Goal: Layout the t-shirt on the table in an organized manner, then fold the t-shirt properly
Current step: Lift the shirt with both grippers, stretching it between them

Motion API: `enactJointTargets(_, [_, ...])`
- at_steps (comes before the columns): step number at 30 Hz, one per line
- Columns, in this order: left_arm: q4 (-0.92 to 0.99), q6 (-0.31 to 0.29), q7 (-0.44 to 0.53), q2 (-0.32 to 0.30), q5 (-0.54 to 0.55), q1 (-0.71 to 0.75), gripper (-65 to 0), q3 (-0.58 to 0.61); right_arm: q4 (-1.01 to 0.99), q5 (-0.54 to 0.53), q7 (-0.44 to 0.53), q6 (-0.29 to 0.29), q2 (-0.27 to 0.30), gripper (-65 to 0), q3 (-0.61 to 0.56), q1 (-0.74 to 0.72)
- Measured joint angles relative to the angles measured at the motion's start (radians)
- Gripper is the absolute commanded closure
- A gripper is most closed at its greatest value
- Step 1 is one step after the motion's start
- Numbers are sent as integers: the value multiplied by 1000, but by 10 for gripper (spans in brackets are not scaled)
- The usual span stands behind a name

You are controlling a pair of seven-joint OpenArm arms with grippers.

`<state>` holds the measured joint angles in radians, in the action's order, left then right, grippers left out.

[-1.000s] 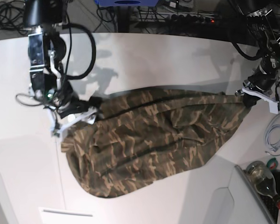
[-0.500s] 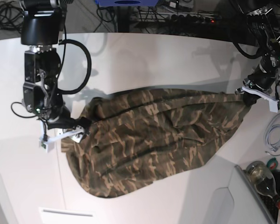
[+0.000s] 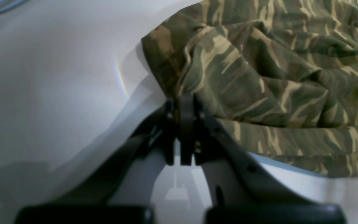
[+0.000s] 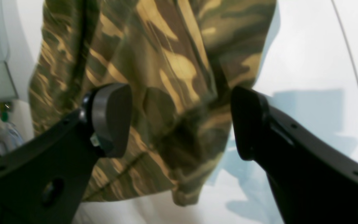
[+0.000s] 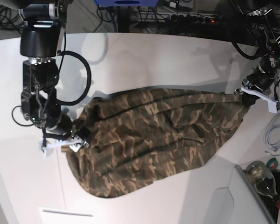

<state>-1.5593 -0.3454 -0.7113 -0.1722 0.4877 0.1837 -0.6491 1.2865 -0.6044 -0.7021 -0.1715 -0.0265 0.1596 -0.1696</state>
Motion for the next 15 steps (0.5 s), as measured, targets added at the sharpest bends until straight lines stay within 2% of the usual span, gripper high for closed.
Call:
enactJointTargets(2, [0,0,0,0,0,0,0,0,-26,-1,2,0,-1,-419,0,-20])
enactJointTargets(4, [0,0,0,0,0,0,0,0,-95,-1,2,2,-1,-347,0,-53])
enactJointTargets(7, [0,0,0,0,0,0,0,0,-124,-2,5,68,-1,-255,0,-62])
enactJointTargets(10, [2,0,0,0,0,0,0,-3,-124,-2,33,80,-7,-195,5,-63])
enactJointTargets(14, [2,0,0,0,0,0,0,-4,-123,-3,27,84,-12,0,5,-53])
enactJointTargets(15, [2,0,0,0,0,0,0,-4,-118,-4,26,84,-12,0,5,-45])
